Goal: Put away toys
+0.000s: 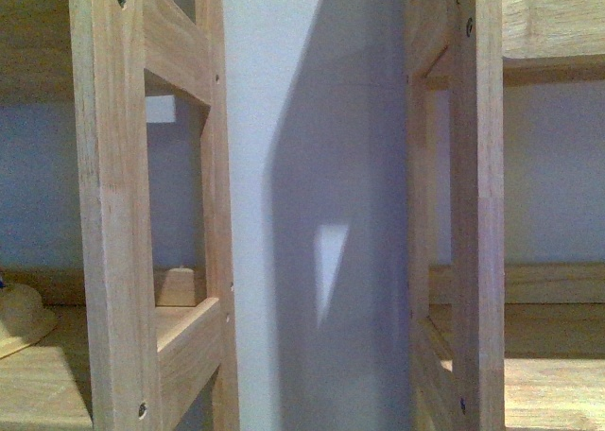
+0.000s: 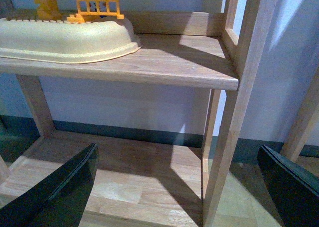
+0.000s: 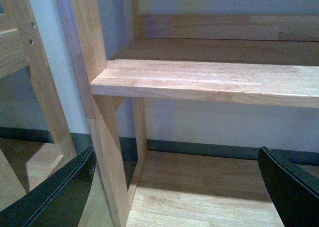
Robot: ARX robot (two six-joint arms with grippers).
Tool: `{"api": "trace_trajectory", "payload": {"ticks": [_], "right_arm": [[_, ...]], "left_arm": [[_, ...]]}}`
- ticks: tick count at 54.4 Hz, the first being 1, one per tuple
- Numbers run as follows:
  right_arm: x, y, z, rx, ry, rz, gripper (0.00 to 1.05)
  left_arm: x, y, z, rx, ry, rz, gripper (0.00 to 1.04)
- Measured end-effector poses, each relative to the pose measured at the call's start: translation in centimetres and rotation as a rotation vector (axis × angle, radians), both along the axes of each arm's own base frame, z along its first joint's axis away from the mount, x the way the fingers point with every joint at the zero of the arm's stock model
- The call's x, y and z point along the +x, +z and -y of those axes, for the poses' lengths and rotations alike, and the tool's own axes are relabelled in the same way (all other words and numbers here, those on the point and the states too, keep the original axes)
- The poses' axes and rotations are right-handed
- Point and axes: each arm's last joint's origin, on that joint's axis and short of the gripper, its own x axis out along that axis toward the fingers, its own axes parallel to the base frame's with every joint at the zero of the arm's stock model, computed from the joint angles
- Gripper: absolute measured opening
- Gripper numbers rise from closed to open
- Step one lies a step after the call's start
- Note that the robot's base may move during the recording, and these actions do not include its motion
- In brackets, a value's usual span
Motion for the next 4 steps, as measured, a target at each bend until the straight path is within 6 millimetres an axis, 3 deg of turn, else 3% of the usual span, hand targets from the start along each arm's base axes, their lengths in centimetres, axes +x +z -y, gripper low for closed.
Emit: {"api": "trace_trajectory", "payload": {"ticks": [4], "right_arm": [[0.00,0.00,0.00,0.000,0.000,0.000,0.98]], "left_arm": [[0.00,0.00,0.00,0.000,0.000,0.000,0.98]]}}
